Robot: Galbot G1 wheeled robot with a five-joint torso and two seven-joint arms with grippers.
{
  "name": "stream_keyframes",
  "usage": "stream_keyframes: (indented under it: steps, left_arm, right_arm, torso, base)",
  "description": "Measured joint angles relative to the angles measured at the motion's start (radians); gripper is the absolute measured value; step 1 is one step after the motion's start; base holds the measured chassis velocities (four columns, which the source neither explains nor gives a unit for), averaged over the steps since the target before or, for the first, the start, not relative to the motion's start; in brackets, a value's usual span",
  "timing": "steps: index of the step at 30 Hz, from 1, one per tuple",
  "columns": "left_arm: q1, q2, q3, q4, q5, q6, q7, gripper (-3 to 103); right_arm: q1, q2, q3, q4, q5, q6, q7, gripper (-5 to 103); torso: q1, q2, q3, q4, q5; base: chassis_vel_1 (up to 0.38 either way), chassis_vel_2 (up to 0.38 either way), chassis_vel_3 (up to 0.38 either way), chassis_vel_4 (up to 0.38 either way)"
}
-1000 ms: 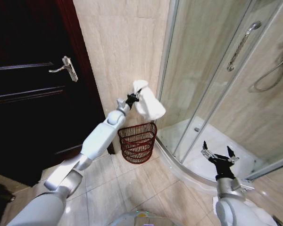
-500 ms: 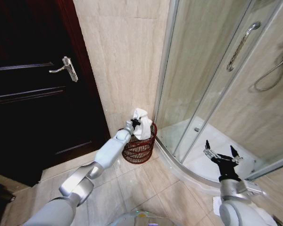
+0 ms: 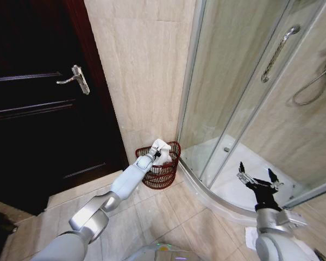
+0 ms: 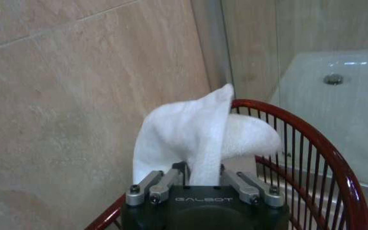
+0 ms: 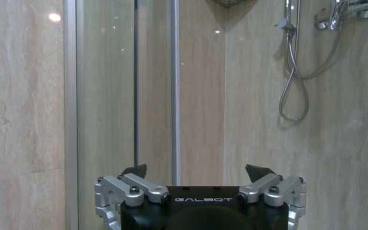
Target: Discard the used towel into the hamper.
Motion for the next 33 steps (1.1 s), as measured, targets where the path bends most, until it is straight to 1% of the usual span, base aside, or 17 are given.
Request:
stream_keyframes:
  steps: [1, 3, 5, 6, 7, 8, 13, 15, 16, 17, 19, 21, 24, 25, 29, 30, 33]
  left_arm:
    - [-0.003, -0.001, -0.003, -0.014, -0.004, 0.027, -0.005, 30]
    - [-0.005, 0.002, -0.006, -0.03, -0.008, 0.049, -0.004, 30]
    - [-0.007, 0.012, -0.009, -0.071, -0.012, 0.104, 0.007, 40]
    - [-0.007, 0.012, -0.009, -0.071, -0.012, 0.104, 0.007, 40]
    - [-0.008, 0.02, -0.009, -0.093, -0.014, 0.136, 0.008, 51]
    - [-0.008, 0.026, -0.008, -0.107, -0.016, 0.155, 0.004, 51]
    - [-0.006, 0.04, -0.007, -0.144, -0.027, 0.187, -0.003, 68]
    - [-0.002, 0.054, -0.007, -0.183, -0.033, 0.236, 0.013, 78]
    - [-0.001, 0.06, -0.008, -0.201, -0.035, 0.262, 0.023, 78]
    - [-0.001, 0.06, -0.008, -0.201, -0.035, 0.262, 0.023, 78]
    - [0.004, 0.069, -0.014, -0.229, -0.052, 0.279, 0.021, 90]
    - [0.01, 0.071, -0.021, -0.243, -0.072, 0.256, 0.001, 95]
    - [0.061, 0.086, -0.062, -0.32, -0.139, 0.1, -0.088, 100]
    - [0.061, 0.086, -0.062, -0.32, -0.139, 0.1, -0.088, 100]
    - [0.251, 0.145, -0.206, -0.617, -0.198, 0.005, -0.199, 100]
    - [0.251, 0.145, -0.206, -0.617, -0.198, 0.005, -0.199, 100]
    - [0.446, 0.175, -0.34, -0.783, -0.177, -0.056, -0.252, 100]
  right_arm:
    - [0.0, -0.001, 0.0, -0.001, 0.0, 0.0, 0.0, 100]
    - [-0.001, -0.001, 0.0, -0.003, 0.001, 0.0, 0.0, 100]
    - [0.0, -0.001, -0.001, -0.007, 0.001, 0.0, 0.0, 100]
    - [0.0, -0.001, -0.001, -0.007, 0.001, 0.0, 0.0, 100]
    - [0.0, 0.0, -0.003, -0.008, 0.001, 0.0, 0.001, 100]
    - [0.0, 0.002, -0.005, -0.008, 0.001, 0.0, 0.001, 100]
    - [0.002, 0.003, -0.01, -0.008, 0.0, -0.002, 0.001, 100]
    - [0.003, 0.004, -0.016, -0.006, -0.001, -0.004, 0.003, 100]
    - [0.004, 0.004, -0.019, -0.004, -0.002, -0.005, 0.005, 100]
    - [0.004, 0.004, -0.019, -0.004, -0.002, -0.005, 0.005, 100]
    - [0.004, 0.004, -0.022, 0.002, -0.003, -0.006, 0.009, 100]
    - [0.002, 0.004, -0.022, 0.005, -0.003, -0.006, 0.01, 100]
    - [-0.006, 0.003, -0.023, 0.013, -0.001, -0.006, 0.01, 100]
    - [-0.006, 0.003, -0.023, 0.013, -0.001, -0.006, 0.01, 100]
    - [-0.006, -0.014, -0.033, 0.023, 0.01, -0.025, 0.006, 100]
    - [-0.006, -0.014, -0.033, 0.023, 0.01, -0.025, 0.006, 100]
    - [0.0, -0.027, -0.039, 0.024, 0.016, -0.04, 0.004, 100]
  torso:
    - [0.0, 0.0, 0.0, -0.0001, 0.0]
    - [0.0, 0.0, 0.0, -0.0001, 0.0]
    - [0.0, 0.0, 0.0, -0.0001, 0.0]
    - [0.0, 0.0, 0.0, -0.0001, 0.0]
    - [0.0, 0.0, 0.0, -0.0001, 0.0001]
    - [0.0, 0.0, 0.0, 0.0, 0.0001]
    - [0.0, 0.0, 0.0, -0.0001, 0.0]
    - [0.0, 0.0, 0.0, -0.0001, -0.0002]
    - [0.0, 0.0, 0.0, 0.0001, -0.0001]
    - [0.0, 0.0, 0.0, 0.0001, -0.0001]
    - [0.0, 0.0, 0.0, 0.0, 0.0]
    - [0.0, 0.0, 0.0, -0.0001, -0.0001]
    - [0.0, 0.0, 0.0, -0.0003, -0.0004]
    - [0.0, 0.0, 0.0, -0.0003, -0.0004]
    - [0.0, 0.0, 0.0, -0.0003, -0.0003]
    - [0.0, 0.0, 0.0, -0.0003, -0.0003]
    - [0.0, 0.0, 0.0, 0.0, -0.0004]
  base:
    - [0.0, 0.0, 0.0, 0.0]
    - [0.0, 0.0, 0.0, 0.0]
    - [0.0, 0.0, 0.0, 0.0]
    - [0.0, 0.0, 0.0, 0.0]
    - [0.0, 0.0, 0.0, 0.0]
    - [0.0, 0.0, 0.0, 0.0]
    - [0.0, 0.0, 0.0, 0.0]
    - [0.0, 0.0, 0.0, 0.0]
    - [0.0, 0.0, 0.0, 0.0]
    - [0.0, 0.0, 0.0, 0.0]
    - [0.0, 0.0, 0.0, 0.0]
    - [0.0, 0.0, 0.0, 0.0]
    - [0.0, 0.0, 0.0, 0.0]
    - [0.0, 0.0, 0.0, 0.0]
    - [0.0, 0.0, 0.0, 0.0]
    - [0.0, 0.0, 0.0, 0.0]
    - [0.0, 0.0, 0.0, 0.0]
